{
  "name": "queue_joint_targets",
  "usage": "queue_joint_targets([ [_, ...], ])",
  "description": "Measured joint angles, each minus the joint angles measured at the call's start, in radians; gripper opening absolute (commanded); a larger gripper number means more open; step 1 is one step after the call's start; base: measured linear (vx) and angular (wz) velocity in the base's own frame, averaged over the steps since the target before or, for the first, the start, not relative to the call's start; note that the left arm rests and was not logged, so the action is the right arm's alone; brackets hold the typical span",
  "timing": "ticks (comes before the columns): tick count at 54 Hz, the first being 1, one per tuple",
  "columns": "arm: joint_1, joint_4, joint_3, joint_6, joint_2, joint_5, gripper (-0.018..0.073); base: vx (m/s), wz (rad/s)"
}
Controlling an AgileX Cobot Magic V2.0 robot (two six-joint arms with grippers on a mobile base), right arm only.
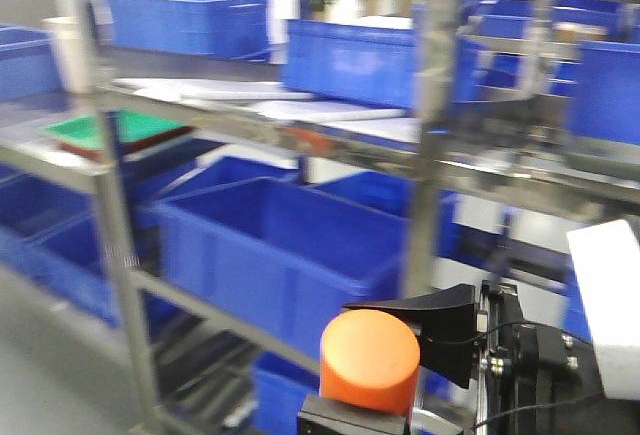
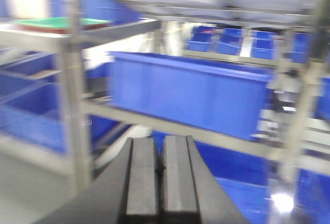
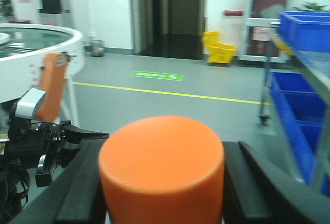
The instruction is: Grab orange capacitor from left shelf to right conveyor
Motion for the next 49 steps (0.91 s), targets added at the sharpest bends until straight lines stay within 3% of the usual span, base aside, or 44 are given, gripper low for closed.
queue_joint_targets([
  [49, 0.0, 0.0, 0.0, 0.0, 0.0, 0.0, -0.0011, 0.1, 0.81],
])
